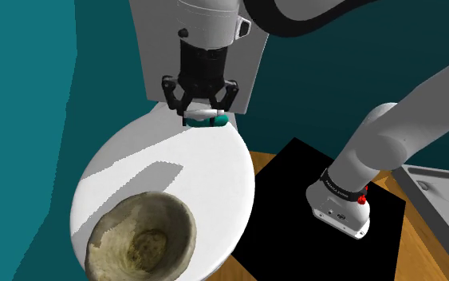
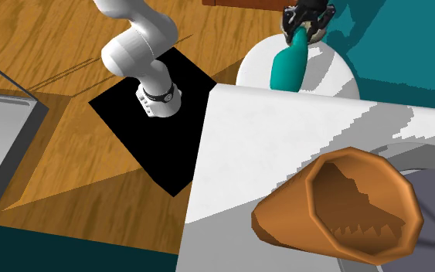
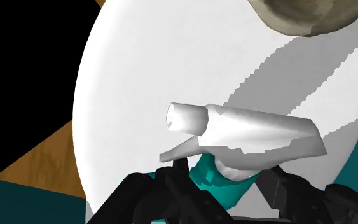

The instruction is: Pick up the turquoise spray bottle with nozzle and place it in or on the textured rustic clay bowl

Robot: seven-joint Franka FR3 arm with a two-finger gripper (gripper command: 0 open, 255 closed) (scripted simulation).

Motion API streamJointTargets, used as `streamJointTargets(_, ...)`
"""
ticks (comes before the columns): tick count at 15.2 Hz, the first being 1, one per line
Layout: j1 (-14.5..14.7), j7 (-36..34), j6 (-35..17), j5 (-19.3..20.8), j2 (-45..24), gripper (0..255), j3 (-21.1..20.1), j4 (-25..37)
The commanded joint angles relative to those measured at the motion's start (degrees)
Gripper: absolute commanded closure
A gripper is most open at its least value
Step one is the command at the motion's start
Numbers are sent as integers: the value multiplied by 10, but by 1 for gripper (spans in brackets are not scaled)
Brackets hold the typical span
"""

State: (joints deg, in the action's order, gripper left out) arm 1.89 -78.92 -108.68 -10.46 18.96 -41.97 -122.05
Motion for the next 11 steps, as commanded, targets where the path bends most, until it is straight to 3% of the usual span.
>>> streamJointTargets(1,2,-36,-1,8,-20,255,-27,19)
streamJointTargets(7,7,-157,6,61,-103,255,-118,93)
streamJointTargets(11,24,-262,19,142,-197,255,-180,158)
